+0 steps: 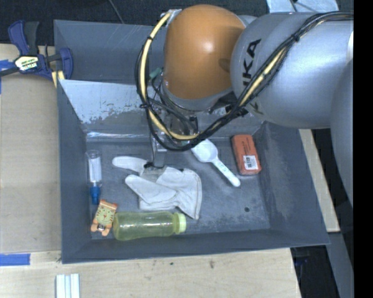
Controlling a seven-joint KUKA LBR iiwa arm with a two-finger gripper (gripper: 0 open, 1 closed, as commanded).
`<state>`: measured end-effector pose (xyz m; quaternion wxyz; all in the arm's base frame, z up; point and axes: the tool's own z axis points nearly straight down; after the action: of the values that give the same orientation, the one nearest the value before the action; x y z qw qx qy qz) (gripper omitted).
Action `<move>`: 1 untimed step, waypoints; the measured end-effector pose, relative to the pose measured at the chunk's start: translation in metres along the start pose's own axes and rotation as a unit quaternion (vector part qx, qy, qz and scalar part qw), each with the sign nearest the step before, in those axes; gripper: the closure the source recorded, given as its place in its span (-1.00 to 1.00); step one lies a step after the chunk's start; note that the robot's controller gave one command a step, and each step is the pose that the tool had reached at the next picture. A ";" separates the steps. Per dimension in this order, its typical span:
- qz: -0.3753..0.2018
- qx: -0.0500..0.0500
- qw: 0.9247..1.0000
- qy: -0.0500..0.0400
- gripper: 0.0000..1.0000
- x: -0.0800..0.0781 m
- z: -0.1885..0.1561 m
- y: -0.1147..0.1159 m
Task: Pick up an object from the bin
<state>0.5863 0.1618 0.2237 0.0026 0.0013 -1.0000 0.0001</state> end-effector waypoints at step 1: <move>0.001 -0.001 1.000 -0.004 -1.00 -0.002 -0.005 -0.001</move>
Offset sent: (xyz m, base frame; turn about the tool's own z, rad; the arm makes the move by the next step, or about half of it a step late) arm 0.0096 -0.0190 -0.1537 0.2040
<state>0.5880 0.1609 0.2287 -0.0017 -0.0001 -1.0000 -0.0006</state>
